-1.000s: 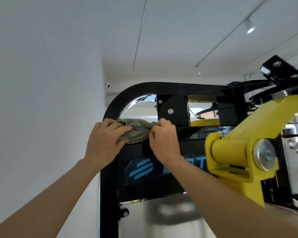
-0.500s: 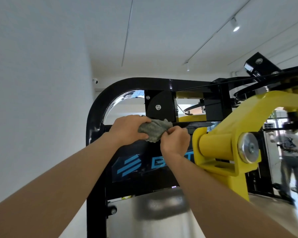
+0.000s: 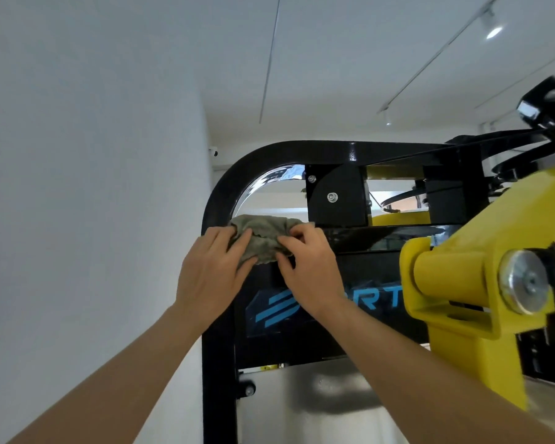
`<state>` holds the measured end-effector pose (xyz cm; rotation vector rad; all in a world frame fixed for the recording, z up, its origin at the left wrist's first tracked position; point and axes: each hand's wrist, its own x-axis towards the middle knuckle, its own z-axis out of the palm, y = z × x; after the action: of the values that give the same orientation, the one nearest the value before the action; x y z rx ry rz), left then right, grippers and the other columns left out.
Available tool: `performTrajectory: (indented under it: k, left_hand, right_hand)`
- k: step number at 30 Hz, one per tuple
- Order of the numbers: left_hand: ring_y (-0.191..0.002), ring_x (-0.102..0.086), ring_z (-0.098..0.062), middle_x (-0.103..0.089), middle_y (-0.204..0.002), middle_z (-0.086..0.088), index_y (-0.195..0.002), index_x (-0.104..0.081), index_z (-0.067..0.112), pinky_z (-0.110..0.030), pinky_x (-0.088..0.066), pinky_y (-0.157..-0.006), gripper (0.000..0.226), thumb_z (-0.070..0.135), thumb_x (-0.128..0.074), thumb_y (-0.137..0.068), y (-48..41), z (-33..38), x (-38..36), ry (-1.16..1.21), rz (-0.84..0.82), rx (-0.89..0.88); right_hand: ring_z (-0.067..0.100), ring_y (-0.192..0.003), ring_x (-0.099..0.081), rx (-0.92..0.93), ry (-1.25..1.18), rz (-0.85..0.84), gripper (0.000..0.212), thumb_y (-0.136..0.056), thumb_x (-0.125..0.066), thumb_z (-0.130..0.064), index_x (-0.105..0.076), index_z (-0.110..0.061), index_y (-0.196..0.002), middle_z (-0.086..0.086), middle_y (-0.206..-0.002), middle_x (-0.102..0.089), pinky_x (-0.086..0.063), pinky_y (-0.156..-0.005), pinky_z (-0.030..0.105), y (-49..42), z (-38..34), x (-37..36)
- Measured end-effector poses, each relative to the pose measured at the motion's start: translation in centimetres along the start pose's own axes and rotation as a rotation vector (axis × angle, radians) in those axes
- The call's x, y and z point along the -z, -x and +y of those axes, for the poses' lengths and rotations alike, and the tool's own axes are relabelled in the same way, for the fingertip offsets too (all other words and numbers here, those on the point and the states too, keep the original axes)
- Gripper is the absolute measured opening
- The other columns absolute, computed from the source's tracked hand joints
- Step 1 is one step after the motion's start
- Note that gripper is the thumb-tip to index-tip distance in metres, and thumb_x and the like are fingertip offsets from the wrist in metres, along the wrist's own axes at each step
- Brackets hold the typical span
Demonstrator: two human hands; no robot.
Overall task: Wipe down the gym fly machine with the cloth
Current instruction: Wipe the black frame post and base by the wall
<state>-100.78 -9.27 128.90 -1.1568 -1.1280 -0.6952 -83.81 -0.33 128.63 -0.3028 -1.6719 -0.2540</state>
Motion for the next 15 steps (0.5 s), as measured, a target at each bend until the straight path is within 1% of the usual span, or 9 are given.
performTrajectory:
  k: [2,4,6,8,9,11,13,15]
  left_hand:
    - [-0.100,-0.060,-0.029,-0.066,-0.118,-0.015,-0.131,-0.065,0.008,-0.039,-0.053,-0.080,0.046,0.035,-0.068,-0.095,0.9,-1.0,0.2,-0.013,0.024,0.022]
    - [-0.099,-0.059,-0.027,-0.065,-0.121,-0.014,-0.134,-0.063,0.008,-0.038,-0.052,-0.080,0.049,0.038,-0.068,-0.094,1.0,-1.7,0.5,-0.011,0.027,0.059]
    - [-0.099,-0.057,-0.025,-0.064,-0.122,-0.012,-0.134,-0.062,0.009,-0.036,-0.052,-0.078,0.055,0.040,-0.071,-0.089,0.5,-2.1,0.9,-0.012,0.027,0.115]
    - [-0.102,-0.057,-0.025,-0.064,-0.123,-0.010,-0.135,-0.061,0.011,-0.038,-0.052,-0.079,0.058,0.039,-0.074,-0.086,-0.5,-2.8,1.3,-0.008,0.009,0.214]
    - [-0.103,-0.057,-0.026,-0.064,-0.124,-0.010,-0.137,-0.060,0.012,-0.038,-0.052,-0.080,0.059,0.039,-0.075,-0.086,-1.1,-3.1,1.5,0.001,-0.010,0.260]
    - [-0.103,-0.058,-0.027,-0.065,-0.123,-0.008,-0.139,-0.059,0.015,-0.040,-0.052,-0.081,0.058,0.039,-0.072,-0.087,-2.3,-3.7,1.9,0.019,-0.055,0.292]
    - [-0.105,-0.059,-0.027,-0.066,-0.124,-0.007,-0.140,-0.057,0.017,-0.041,-0.050,-0.084,0.055,0.040,-0.067,-0.091,-3.8,-4.3,2.2,0.036,-0.099,0.287]
    - [-0.108,-0.059,-0.026,-0.066,-0.126,-0.002,-0.142,-0.054,0.022,-0.040,-0.048,-0.088,0.051,0.039,-0.063,-0.094,-5.4,-4.8,2.5,0.094,-0.154,0.316]
  right_hand:
    - [0.024,-0.104,-0.057,0.043,-0.004,-0.012,0.020,-0.089,-0.073,-0.013,-0.075,-0.003,-0.106,0.011,-0.110,-0.063,-0.054,-0.090,0.035,-0.5,-0.9,-0.6]
    - [0.025,-0.106,-0.058,0.088,-0.023,-0.022,0.021,-0.089,-0.072,-0.012,-0.074,-0.005,-0.109,0.010,-0.115,-0.064,-0.053,-0.092,0.038,-1.1,-1.9,-1.2]
    - [0.026,-0.116,-0.056,0.154,-0.041,-0.062,0.027,-0.091,-0.069,-0.013,-0.072,-0.007,-0.117,0.011,-0.128,-0.062,-0.050,-0.100,0.040,-1.8,-2.7,-1.8]
    - [0.027,-0.129,-0.050,0.194,-0.077,-0.146,0.036,-0.096,-0.065,-0.017,-0.065,-0.011,-0.131,0.012,-0.144,-0.054,-0.044,-0.110,0.041,-2.6,-3.2,-2.3]
    - [0.027,-0.134,-0.046,0.202,-0.095,-0.187,0.039,-0.098,-0.063,-0.018,-0.061,-0.012,-0.136,0.012,-0.149,-0.049,-0.041,-0.113,0.041,-3.1,-3.4,-2.4]
    - [0.027,-0.136,-0.044,0.218,-0.122,-0.229,0.043,-0.099,-0.060,-0.017,-0.056,-0.013,-0.142,0.012,-0.152,-0.044,-0.042,-0.114,0.040,-3.8,-3.7,-2.7]
    - [0.027,-0.133,-0.047,0.226,-0.152,-0.220,0.048,-0.098,-0.061,-0.012,-0.052,-0.012,-0.145,0.013,-0.151,-0.042,-0.046,-0.110,0.040,-4.4,-3.8,-2.9]
    - [0.024,-0.131,-0.049,0.204,-0.201,-0.199,0.052,-0.097,-0.061,-0.009,-0.048,-0.011,-0.148,0.010,-0.154,-0.036,-0.048,-0.109,0.036,-5.0,-4.0,-3.2]
